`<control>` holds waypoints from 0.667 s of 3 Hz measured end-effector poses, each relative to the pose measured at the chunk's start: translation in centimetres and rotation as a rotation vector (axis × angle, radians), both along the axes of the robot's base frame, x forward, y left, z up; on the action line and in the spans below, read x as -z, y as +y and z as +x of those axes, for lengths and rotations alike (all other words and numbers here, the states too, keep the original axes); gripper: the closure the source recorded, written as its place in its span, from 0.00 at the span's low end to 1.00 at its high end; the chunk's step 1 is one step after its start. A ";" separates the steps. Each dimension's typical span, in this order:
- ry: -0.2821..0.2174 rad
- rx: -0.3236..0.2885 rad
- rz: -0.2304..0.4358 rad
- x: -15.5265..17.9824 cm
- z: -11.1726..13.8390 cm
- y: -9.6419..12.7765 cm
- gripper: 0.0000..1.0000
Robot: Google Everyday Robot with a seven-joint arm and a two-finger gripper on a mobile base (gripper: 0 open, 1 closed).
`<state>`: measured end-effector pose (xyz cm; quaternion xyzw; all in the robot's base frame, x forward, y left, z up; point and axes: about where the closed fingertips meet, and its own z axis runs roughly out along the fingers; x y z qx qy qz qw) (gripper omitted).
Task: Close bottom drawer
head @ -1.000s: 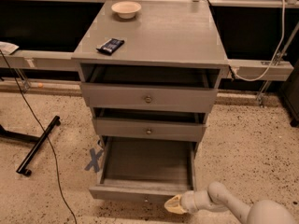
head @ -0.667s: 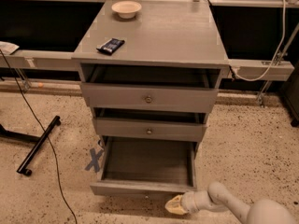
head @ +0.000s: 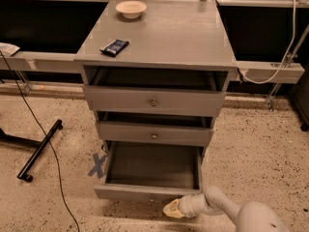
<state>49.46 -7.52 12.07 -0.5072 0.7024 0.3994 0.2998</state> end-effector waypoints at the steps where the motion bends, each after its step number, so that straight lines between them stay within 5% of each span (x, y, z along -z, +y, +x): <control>1: -0.034 -0.007 0.021 0.0 2.1 2.8 1.00; 2: -0.080 -0.005 0.048 -1.0 4.5 5.2 1.00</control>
Offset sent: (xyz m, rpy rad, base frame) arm 0.0767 0.0744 0.0230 0.0760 -0.1397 -0.0016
